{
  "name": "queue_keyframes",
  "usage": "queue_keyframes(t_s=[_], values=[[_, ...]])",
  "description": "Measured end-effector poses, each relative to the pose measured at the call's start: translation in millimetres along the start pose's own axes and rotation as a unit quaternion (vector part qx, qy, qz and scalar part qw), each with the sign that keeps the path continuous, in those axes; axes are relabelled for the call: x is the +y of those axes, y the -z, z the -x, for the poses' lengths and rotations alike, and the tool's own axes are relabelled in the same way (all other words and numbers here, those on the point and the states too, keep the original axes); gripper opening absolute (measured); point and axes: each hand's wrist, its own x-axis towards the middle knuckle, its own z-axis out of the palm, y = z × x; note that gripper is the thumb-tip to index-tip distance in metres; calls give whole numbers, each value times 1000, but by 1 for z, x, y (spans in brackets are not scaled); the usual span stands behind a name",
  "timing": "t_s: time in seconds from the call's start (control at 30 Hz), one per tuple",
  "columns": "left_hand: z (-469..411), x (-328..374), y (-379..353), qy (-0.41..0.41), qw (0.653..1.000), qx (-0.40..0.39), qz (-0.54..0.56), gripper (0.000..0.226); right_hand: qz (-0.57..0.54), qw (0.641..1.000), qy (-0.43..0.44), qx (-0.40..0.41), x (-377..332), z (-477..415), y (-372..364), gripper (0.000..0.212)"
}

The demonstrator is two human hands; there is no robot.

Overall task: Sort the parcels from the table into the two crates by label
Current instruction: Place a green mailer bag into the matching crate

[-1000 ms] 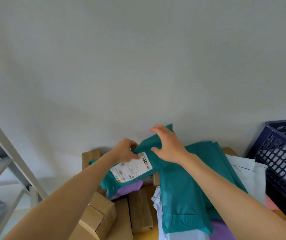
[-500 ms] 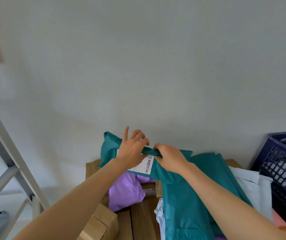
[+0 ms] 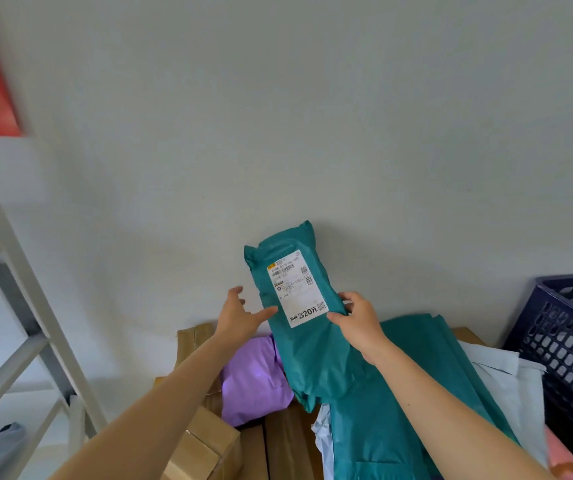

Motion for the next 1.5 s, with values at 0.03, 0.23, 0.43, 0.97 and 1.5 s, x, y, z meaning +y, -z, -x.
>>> queue_keyframes(t_s=[0.03,0.23,0.43,0.97,1.5], values=[[2,-4,0,24,999,-15,18,94,-31,999,-11,-2,0,2,-1,34],[22,-12,2,127,954,-171,211,92,-173,984,-30,-13,-7,15,-11,41],[25,-10,7,110,962,-149,202,72,-177,983,-29,-48,-5,26,-7,52],[18,-8,-1,76,942,-275,177,77,-188,978,-42,74,16,66,14,58],[76,33,-158,14,909,-406,97,67,-174,937,-98,287,84,149,136,48]])
